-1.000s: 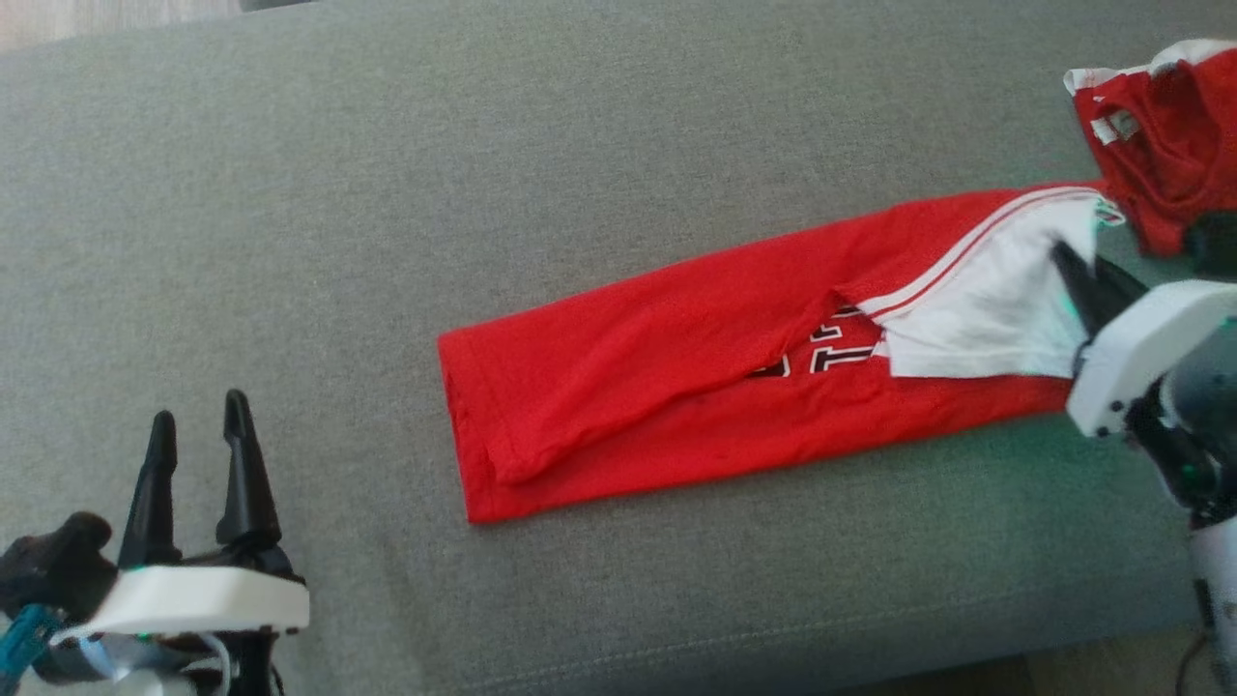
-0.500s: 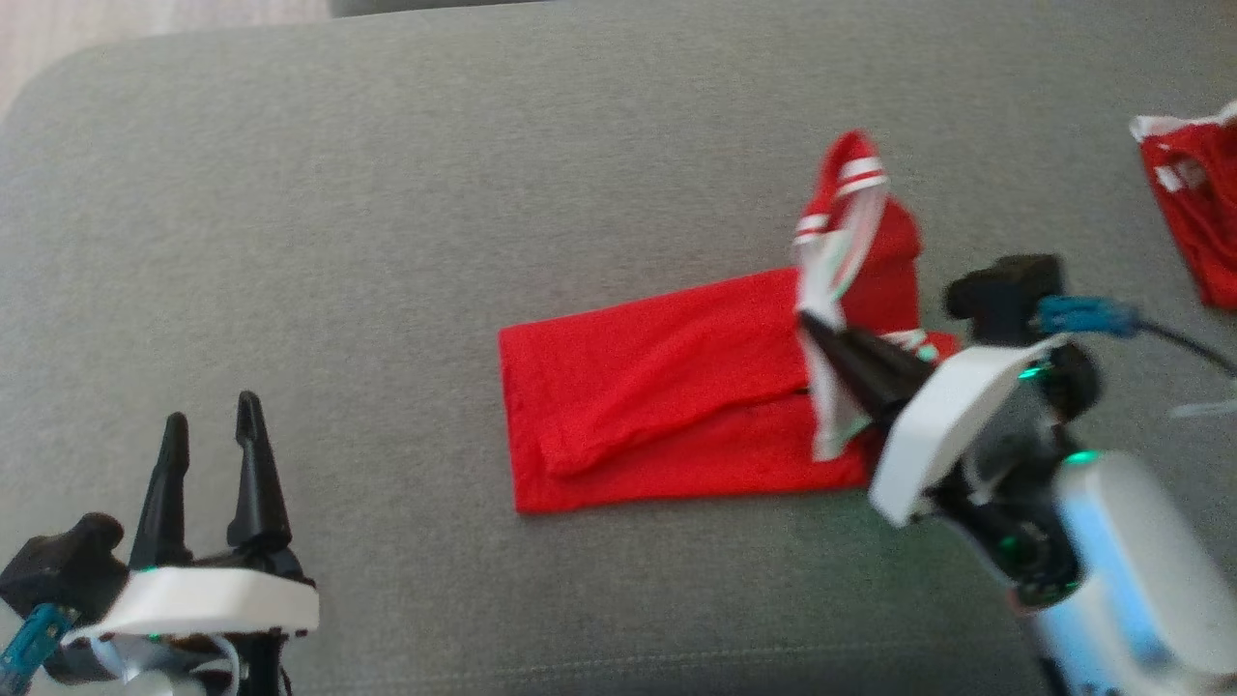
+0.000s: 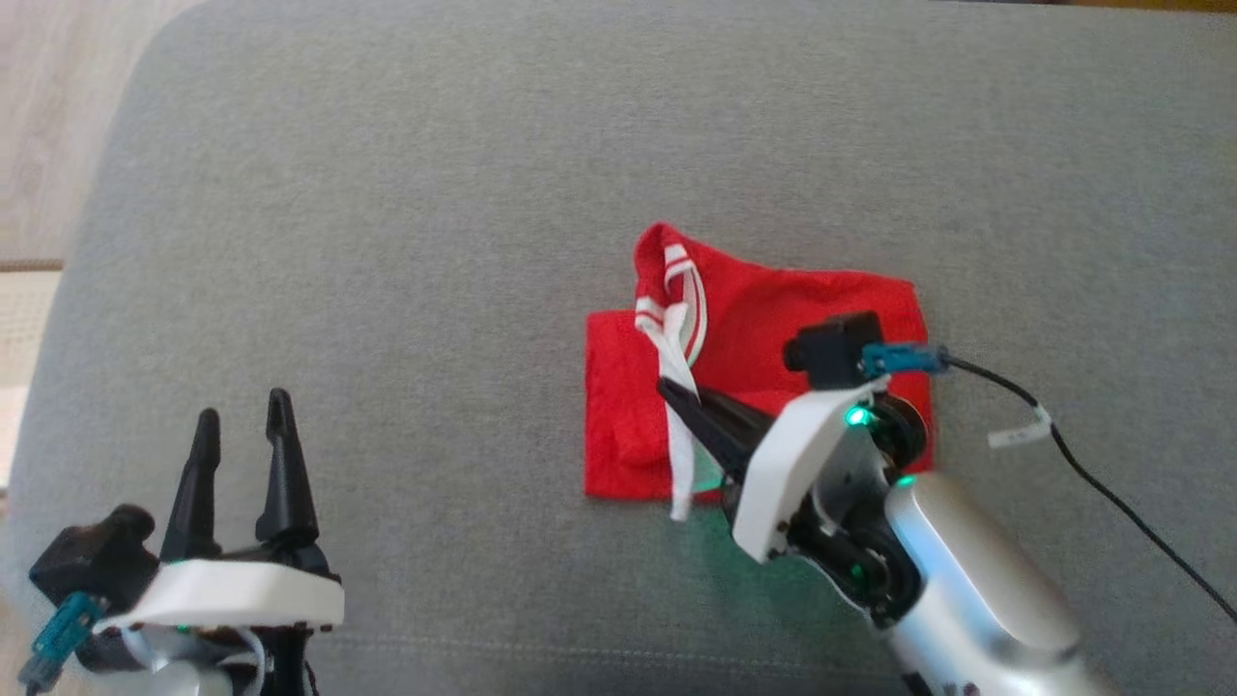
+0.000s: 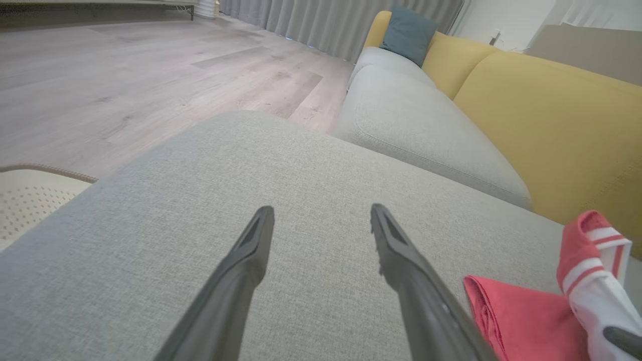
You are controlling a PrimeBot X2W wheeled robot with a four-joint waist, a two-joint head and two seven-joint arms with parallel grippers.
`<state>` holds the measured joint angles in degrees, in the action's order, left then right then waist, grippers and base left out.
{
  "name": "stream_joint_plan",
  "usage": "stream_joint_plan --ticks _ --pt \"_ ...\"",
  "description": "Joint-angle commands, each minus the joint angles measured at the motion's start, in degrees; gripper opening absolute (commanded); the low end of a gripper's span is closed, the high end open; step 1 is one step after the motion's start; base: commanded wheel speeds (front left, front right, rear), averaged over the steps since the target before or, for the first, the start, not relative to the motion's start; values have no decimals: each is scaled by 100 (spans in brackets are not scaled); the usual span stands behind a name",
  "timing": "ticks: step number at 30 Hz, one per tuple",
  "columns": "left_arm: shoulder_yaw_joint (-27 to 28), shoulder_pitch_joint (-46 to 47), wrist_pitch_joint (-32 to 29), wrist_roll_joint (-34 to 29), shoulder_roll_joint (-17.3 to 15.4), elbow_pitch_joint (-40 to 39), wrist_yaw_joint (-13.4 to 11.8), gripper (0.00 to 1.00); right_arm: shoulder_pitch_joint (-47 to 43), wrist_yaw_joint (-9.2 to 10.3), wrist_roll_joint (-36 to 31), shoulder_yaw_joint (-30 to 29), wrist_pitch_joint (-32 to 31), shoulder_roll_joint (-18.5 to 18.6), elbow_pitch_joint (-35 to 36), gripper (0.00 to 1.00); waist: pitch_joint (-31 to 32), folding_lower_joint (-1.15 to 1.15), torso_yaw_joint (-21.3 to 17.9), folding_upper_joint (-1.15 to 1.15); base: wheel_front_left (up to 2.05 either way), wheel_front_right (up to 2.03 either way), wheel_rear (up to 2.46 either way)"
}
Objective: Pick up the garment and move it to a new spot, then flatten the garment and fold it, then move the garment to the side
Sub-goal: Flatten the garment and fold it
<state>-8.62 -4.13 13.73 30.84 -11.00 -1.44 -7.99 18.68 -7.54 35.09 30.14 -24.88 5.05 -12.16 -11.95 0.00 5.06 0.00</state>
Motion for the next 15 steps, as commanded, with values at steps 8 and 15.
stream_joint_plan --ticks 8,15 --pt "139 264 70 -36 -37 -36 59 100 668 5 337 379 500 -213 -667 0 9 0 327 0 0 0 0" --pt "154 222 80 -25 -44 10 59 100 913 5 745 735 890 -216 -1125 100 64 0 369 0 0 0 0"
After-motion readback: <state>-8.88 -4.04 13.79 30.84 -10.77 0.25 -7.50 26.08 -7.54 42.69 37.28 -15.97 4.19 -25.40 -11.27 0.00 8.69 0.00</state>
